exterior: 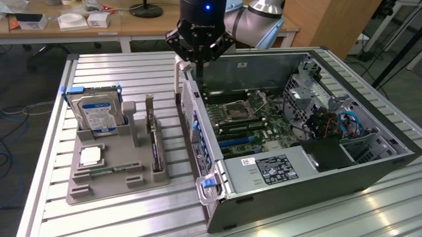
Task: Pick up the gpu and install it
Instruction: 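Reach for the gpu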
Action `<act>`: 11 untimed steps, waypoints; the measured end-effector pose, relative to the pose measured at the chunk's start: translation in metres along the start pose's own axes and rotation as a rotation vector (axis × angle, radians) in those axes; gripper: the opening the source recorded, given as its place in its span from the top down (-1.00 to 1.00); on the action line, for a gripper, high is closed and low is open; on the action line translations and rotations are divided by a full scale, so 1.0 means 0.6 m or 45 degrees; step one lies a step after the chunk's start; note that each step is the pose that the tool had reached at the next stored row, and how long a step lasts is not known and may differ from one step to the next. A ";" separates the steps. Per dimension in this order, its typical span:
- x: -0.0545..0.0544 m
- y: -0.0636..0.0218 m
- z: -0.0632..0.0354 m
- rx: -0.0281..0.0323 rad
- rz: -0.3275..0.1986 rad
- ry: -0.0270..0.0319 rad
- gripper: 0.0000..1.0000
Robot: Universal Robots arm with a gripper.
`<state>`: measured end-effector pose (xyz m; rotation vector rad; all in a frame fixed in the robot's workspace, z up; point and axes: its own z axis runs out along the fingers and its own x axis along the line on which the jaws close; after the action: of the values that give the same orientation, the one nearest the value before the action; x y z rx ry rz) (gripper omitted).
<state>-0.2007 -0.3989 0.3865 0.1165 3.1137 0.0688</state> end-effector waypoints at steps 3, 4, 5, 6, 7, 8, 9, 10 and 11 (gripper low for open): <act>0.003 0.000 0.000 0.0000 0.000 0.0000 0.80; 0.004 0.000 0.000 0.0000 0.000 0.0000 0.80; 0.005 0.000 0.000 0.0000 0.000 0.0000 0.80; 0.006 0.000 0.000 -0.0001 0.000 0.0000 0.80; 0.007 -0.001 0.000 -0.0001 0.000 0.0000 0.80; 0.008 -0.001 0.000 -0.0001 0.000 0.0000 0.80; 0.009 -0.001 0.000 -0.0001 0.000 0.0000 0.80; 0.010 -0.001 0.000 0.0000 0.000 0.0000 0.80; 0.011 -0.001 0.000 0.0000 0.000 0.0000 0.80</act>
<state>-0.2074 -0.3989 0.3862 0.1166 3.1137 0.0688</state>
